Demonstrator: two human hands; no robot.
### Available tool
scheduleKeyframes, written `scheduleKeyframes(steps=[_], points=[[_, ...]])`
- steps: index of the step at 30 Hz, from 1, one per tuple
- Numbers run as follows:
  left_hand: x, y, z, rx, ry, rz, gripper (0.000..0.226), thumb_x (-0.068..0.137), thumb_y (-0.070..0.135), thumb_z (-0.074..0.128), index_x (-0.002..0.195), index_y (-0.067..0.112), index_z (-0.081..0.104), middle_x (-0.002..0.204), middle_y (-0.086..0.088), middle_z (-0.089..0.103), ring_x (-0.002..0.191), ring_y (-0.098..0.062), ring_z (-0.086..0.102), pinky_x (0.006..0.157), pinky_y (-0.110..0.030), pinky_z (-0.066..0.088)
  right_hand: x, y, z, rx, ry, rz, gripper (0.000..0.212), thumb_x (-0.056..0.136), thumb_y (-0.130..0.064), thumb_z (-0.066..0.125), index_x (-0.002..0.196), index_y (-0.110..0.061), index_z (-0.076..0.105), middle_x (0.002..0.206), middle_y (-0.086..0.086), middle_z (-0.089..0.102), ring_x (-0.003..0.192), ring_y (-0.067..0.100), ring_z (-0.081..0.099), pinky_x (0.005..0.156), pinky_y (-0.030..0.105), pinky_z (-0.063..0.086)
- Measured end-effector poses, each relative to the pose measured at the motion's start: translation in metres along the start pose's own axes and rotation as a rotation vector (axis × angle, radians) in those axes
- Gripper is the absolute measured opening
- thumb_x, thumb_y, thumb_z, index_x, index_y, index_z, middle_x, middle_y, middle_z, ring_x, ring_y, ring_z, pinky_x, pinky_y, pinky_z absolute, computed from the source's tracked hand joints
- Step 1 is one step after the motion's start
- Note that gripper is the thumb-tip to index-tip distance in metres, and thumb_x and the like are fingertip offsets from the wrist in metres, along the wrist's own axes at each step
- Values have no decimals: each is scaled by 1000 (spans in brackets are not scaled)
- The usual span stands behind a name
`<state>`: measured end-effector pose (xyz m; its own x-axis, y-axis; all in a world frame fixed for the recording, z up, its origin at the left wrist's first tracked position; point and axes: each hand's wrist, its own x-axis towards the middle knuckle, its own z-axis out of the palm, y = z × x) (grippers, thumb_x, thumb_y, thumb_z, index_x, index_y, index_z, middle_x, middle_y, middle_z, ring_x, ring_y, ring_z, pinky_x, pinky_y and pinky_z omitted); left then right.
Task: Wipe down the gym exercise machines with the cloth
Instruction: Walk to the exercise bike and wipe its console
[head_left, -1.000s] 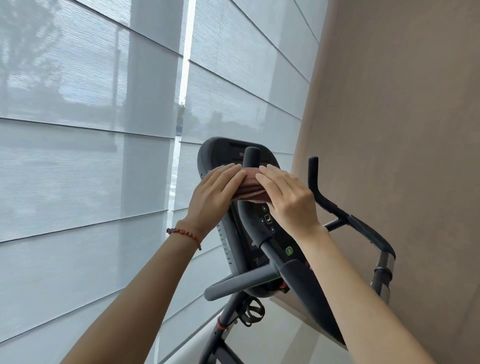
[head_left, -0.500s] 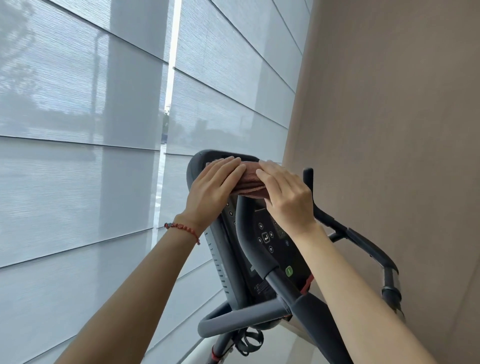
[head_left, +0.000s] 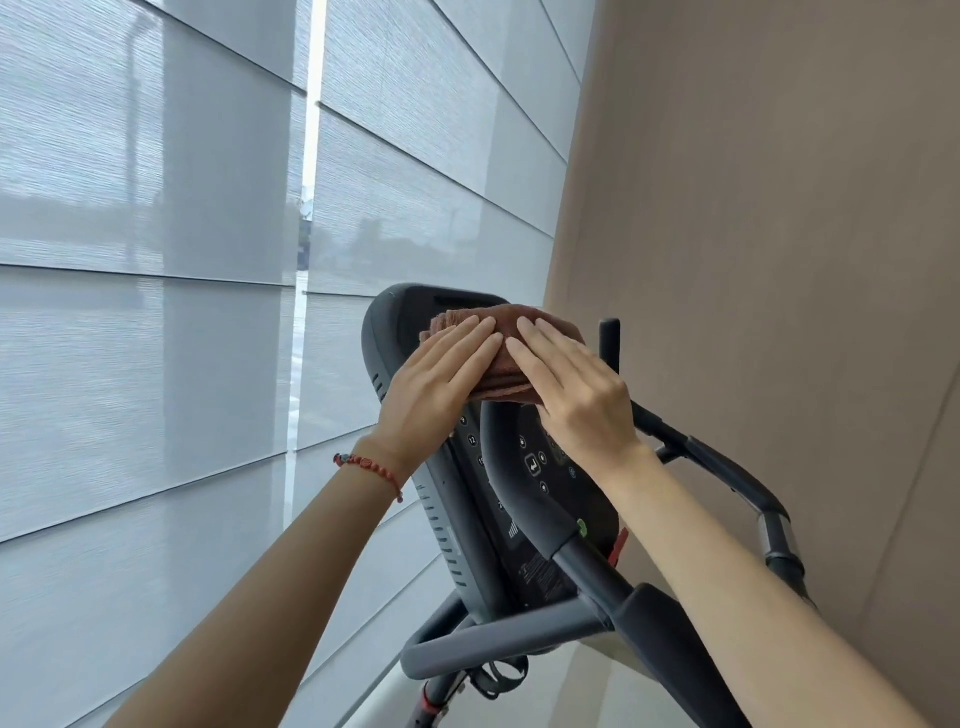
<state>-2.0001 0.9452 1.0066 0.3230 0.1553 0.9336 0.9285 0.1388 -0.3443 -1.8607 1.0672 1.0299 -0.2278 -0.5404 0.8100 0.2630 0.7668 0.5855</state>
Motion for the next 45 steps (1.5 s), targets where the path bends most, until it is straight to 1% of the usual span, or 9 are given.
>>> scheduleKeyframes(steps=[3,11,15,18,21,25,29,37,45], points=[[-4,1,-1,2,-10,5,38,86,-4,57,124,-1,53,126,-19,58,120,-32,52,102,-39,40,-1,-4,-2,7,-2,19,31,99,1,43,111,-4,71,118,12,67,109,26,66,89,37,56],[-27,17,-4,-2,-52,-31,38,83,-3,65,120,-4,60,125,-19,58,120,-31,52,102,-40,42,-15,-14,-14,60,-66,22,26,87,5,60,107,-7,72,117,9,69,108,24,66,89,36,55],[-38,25,-8,-21,-68,-40,33,87,0,60,120,-4,60,126,-19,58,120,-32,52,102,-41,41,-24,-22,-21,83,-110,21,30,85,7,58,108,-6,72,117,10,69,108,25,66,89,37,55],[-46,33,-9,-45,-81,-51,29,96,4,47,120,-4,60,126,-19,58,120,-33,53,103,-42,41,-30,-28,-28,88,-154,23,32,86,7,52,107,-7,72,117,9,69,107,24,66,91,34,52],[-53,40,-11,-63,-82,-62,31,100,8,39,119,-5,60,126,-20,58,121,-34,51,105,-42,39,-35,-32,-33,93,-189,27,29,87,4,54,106,-7,73,117,9,69,106,24,67,93,30,46],[-64,51,-10,-58,-69,-84,29,96,4,44,118,-5,60,125,-21,58,122,-35,49,108,-42,36,-43,-34,-40,127,-231,27,31,83,6,56,105,-6,73,116,9,69,105,24,67,92,31,49],[-69,68,-12,-55,-70,-105,30,100,7,40,115,-5,63,122,-20,60,118,-36,54,102,-45,42,-52,-34,-50,196,-305,32,34,82,4,51,106,-6,73,116,9,69,105,25,67,90,35,53],[-77,97,-14,-20,-83,-175,32,99,6,37,116,-4,63,123,-19,60,118,-35,54,99,-44,44,-60,-23,-67,349,-407,43,47,65,12,75,108,-7,73,115,9,69,105,25,67,92,36,54],[-72,130,-19,11,-112,-241,40,103,15,30,116,-4,63,122,-18,61,116,-35,56,96,-45,47,-70,-11,-85,434,-457,22,43,70,7,68,111,-7,71,116,10,69,106,26,67,95,35,50]])
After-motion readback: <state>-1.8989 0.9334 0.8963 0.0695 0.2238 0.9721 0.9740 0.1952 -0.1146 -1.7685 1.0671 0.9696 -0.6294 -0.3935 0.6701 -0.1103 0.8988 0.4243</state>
